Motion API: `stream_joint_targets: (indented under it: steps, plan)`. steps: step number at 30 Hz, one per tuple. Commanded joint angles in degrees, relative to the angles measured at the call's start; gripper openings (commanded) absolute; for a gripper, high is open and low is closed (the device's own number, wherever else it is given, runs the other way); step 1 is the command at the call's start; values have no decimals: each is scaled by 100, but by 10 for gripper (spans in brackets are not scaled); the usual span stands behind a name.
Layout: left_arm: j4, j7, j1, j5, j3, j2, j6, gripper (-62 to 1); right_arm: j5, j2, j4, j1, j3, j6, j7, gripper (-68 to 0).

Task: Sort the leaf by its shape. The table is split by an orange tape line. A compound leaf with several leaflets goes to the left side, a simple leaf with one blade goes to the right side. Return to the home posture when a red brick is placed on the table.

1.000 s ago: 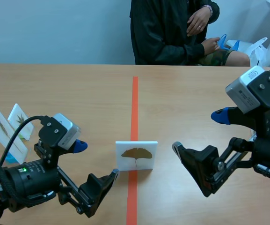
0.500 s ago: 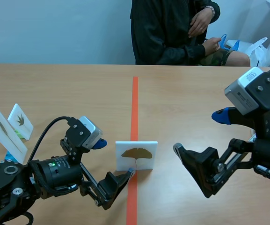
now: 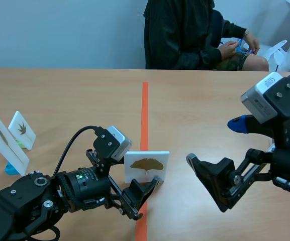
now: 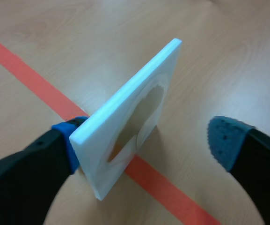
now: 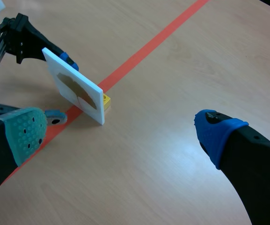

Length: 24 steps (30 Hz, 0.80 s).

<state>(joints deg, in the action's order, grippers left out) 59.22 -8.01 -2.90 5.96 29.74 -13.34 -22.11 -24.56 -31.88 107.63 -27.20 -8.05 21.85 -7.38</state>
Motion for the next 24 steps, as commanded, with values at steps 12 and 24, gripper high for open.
stream_joint_targets:
  steps: [12,24]
  plan:
    - [136,-98,-63,20,-7,15,356,-570,-7,2,13,68,11,0,66,4]
    - [619,400,50,44,-74,7,356,-571,-7,0,13,68,11,0,63,4]
